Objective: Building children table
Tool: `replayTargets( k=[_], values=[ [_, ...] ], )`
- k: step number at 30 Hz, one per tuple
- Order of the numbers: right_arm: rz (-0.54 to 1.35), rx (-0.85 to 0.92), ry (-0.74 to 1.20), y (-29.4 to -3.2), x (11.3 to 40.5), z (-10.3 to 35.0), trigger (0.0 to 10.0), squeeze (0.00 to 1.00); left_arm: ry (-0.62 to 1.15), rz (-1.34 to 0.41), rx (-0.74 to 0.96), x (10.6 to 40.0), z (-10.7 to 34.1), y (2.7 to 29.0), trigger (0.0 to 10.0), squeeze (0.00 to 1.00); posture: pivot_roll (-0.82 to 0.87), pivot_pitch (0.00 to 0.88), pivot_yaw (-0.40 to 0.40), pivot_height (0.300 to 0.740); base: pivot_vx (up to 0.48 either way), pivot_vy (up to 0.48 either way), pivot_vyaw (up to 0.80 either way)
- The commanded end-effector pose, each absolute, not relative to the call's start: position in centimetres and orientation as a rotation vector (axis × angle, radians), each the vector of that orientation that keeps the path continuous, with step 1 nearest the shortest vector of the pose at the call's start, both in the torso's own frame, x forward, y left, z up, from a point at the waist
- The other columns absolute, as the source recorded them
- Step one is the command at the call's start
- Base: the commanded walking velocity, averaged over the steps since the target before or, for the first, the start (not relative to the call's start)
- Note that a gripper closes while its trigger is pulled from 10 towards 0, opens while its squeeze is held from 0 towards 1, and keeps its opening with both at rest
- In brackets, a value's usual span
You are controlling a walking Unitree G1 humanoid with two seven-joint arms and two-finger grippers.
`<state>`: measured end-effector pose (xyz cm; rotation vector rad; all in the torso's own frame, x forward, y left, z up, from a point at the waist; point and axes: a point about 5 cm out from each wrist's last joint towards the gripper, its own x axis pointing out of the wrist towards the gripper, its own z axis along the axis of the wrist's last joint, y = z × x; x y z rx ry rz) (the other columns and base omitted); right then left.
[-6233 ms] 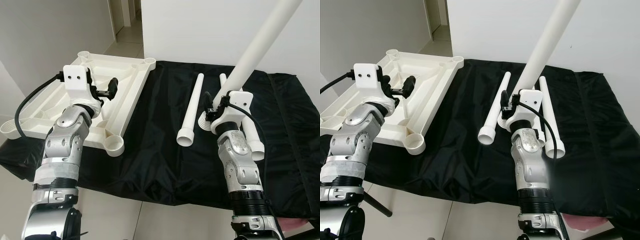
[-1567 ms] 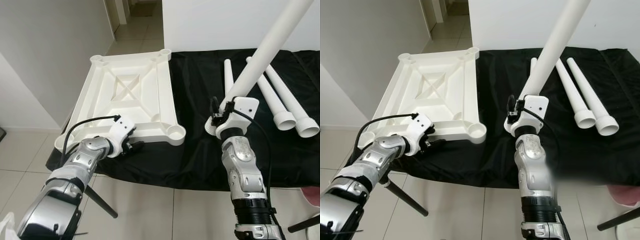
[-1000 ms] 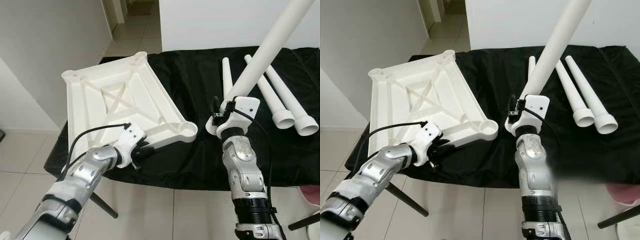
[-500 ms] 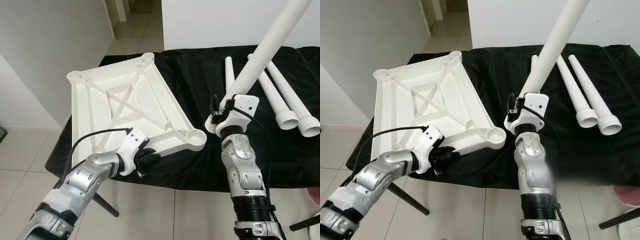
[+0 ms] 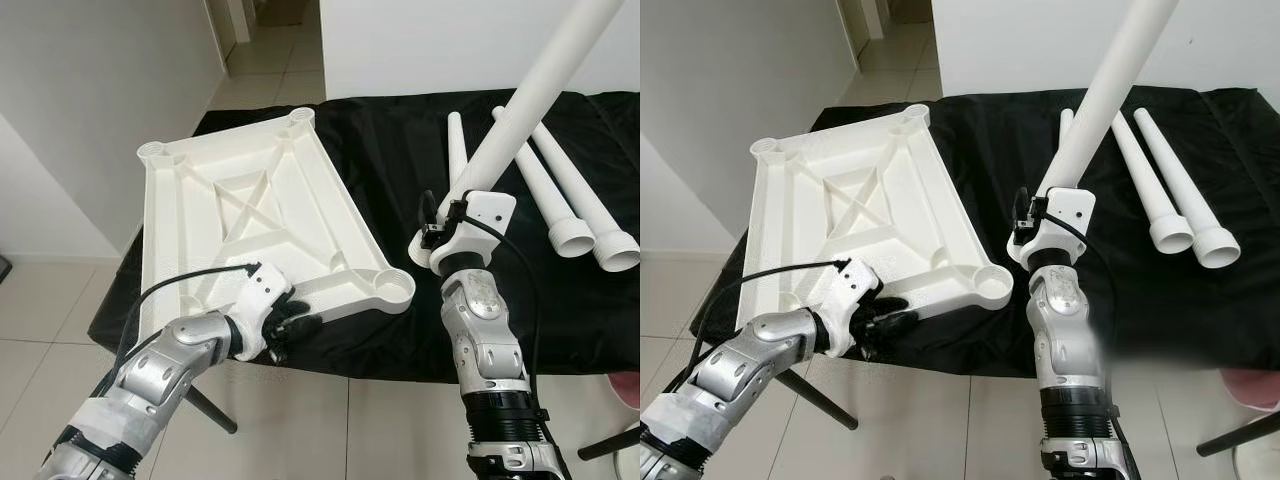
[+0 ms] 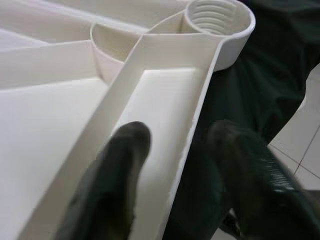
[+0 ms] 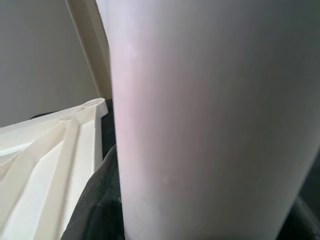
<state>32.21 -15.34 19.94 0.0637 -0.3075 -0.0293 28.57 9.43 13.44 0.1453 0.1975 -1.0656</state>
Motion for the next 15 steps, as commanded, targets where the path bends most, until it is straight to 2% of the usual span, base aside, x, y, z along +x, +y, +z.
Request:
replayTargets(
  k=[1, 3, 4, 10, 11, 15],
  values=[
    [-0.011, 0.065, -0.33, -14.7, 32.4, 20.4, 10.0, 0.0, 0.209, -1.126, 0.133, 28.3, 13.3, 9.6, 10.0, 1.0, -0.04, 0.034, 0.151, 0.74, 0.0, 0.0, 0.0],
    [-0.009, 0.066, -0.33, -14.7, 32.3, 20.4, 10.0, 0.0, 0.205, -1.111, 0.154, 28.5, 13.4, 9.5, 10.0, 1.0, -0.04, 0.035, 0.148, 0.74, 0.0, 0.0, 0.0],
    [-0.005, 0.065, -0.33, -14.6, 32.3, 20.3, 10.0, 0.0, 0.199, -1.096, 0.173, 28.5, 13.4, 9.7, 10.0, 0.0, -0.04, 0.035, 0.151, 0.74, 0.0, 0.0, 0.0],
    [0.006, 0.057, -0.33, -14.6, 32.2, 20.2, 10.0, 0.0, 0.152, -1.062, 0.177, 28.3, 14.0, 10.2, 10.0, 0.0, -0.04, 0.038, 0.151, 0.74, 0.0, 0.0, 0.0],
    [0.018, 0.055, -0.335, -14.4, 32.1, 20.3, 10.0, 0.0, 0.091, -1.009, 0.11, 28.0, 15.0, 10.3, 10.0, 0.0, -0.04, 0.038, 0.148, 0.74, 0.0, 0.0, 0.0],
    [0.038, 0.055, -0.333, -14.2, 32.0, 20.2, 10.0, 0.0, 0.028, -0.933, 0.033, 27.9, 16.1, 10.1, 10.0, 0.0, -0.04, 0.039, 0.14, 0.74, 0.0, 0.0, 0.0]
  ],
)
